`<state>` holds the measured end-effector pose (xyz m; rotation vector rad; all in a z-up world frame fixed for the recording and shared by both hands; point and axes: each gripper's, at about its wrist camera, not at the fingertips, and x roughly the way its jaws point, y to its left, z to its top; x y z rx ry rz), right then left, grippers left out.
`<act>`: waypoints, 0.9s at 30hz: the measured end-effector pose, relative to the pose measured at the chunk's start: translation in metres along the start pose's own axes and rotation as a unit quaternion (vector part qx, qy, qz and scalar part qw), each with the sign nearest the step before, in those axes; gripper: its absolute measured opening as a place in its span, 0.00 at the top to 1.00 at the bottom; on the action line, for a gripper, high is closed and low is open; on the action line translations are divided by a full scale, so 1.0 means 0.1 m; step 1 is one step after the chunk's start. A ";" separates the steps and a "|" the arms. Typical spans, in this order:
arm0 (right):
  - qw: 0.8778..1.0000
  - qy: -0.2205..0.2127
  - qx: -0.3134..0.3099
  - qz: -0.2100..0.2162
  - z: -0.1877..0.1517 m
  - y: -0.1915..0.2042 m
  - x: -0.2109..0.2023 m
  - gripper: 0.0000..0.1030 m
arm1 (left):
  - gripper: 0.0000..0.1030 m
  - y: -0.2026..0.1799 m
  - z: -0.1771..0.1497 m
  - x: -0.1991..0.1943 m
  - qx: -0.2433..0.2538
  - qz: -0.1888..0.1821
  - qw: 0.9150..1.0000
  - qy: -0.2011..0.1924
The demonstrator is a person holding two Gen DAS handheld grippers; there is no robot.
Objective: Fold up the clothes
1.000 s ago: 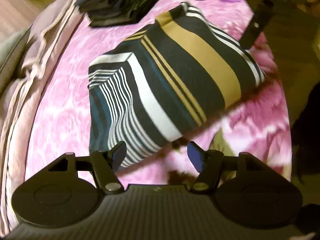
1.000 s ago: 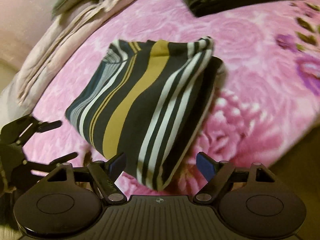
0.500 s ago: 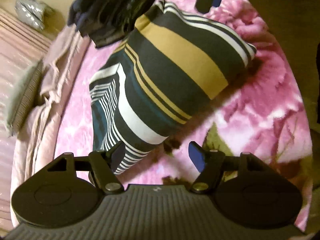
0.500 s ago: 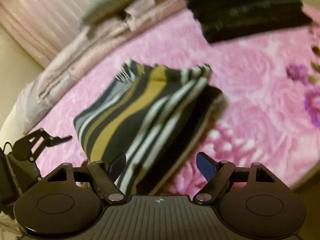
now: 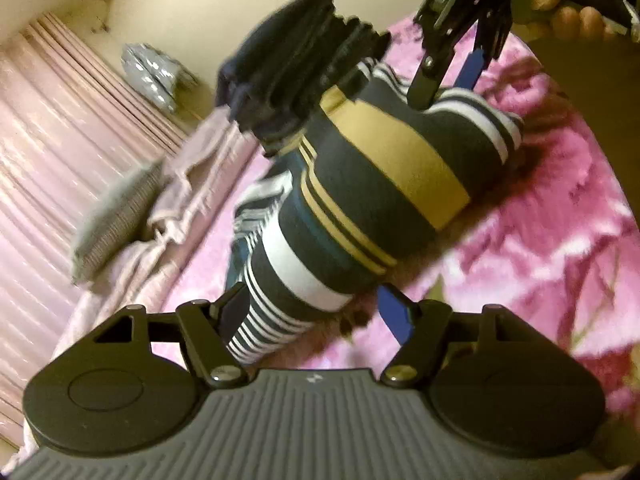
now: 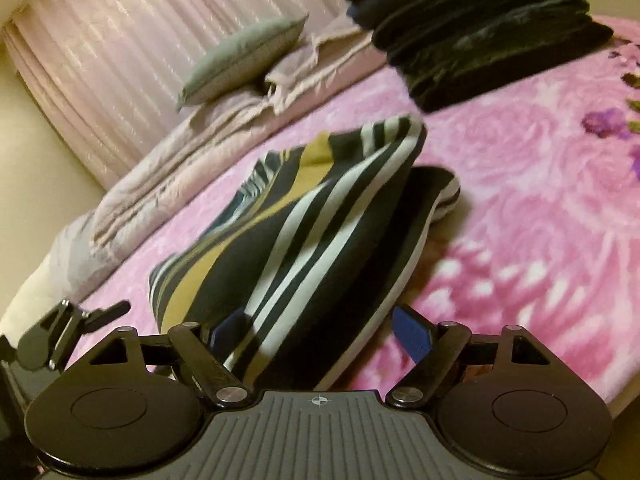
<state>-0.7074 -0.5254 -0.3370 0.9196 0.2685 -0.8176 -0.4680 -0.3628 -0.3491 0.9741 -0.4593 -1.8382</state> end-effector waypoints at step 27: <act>0.988 -0.004 0.134 0.081 0.34 -0.49 0.24 0.80 | 0.19 0.00 0.82 0.23 -0.136 -0.108 0.985 0.012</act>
